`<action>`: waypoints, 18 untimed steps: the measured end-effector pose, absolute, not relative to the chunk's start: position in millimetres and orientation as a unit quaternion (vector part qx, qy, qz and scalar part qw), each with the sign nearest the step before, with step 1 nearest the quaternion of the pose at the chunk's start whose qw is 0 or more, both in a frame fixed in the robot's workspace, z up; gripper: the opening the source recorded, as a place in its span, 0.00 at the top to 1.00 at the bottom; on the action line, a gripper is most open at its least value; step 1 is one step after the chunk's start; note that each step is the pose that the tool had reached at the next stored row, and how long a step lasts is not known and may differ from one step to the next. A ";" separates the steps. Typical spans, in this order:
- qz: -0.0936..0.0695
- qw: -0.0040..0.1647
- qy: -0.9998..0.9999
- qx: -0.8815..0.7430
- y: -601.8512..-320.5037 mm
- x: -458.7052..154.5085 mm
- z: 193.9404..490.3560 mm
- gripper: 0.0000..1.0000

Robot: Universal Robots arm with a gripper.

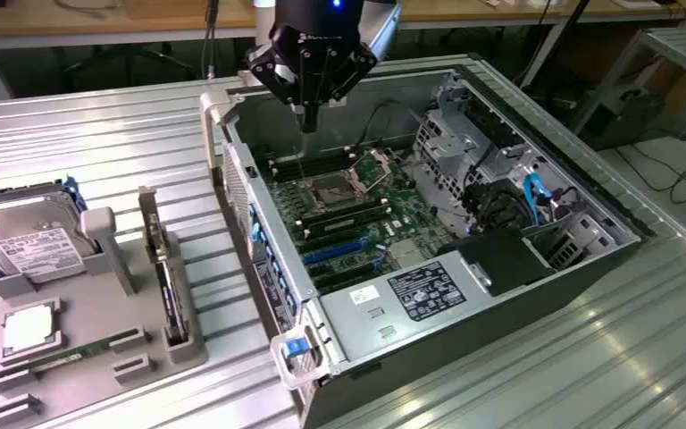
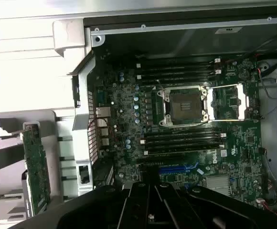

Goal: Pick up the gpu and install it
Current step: 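Reach for the gpu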

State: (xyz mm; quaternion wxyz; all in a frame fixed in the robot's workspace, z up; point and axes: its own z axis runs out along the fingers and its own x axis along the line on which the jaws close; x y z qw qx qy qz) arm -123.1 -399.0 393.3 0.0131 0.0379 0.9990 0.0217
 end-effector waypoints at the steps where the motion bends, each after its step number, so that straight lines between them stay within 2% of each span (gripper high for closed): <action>1: 0.022 0.013 0.999 0.038 -399.1 -126.2 393.3 0.89; 18: 0.022 0.013 0.999 0.038 -400.0 -142.2 393.3 0.89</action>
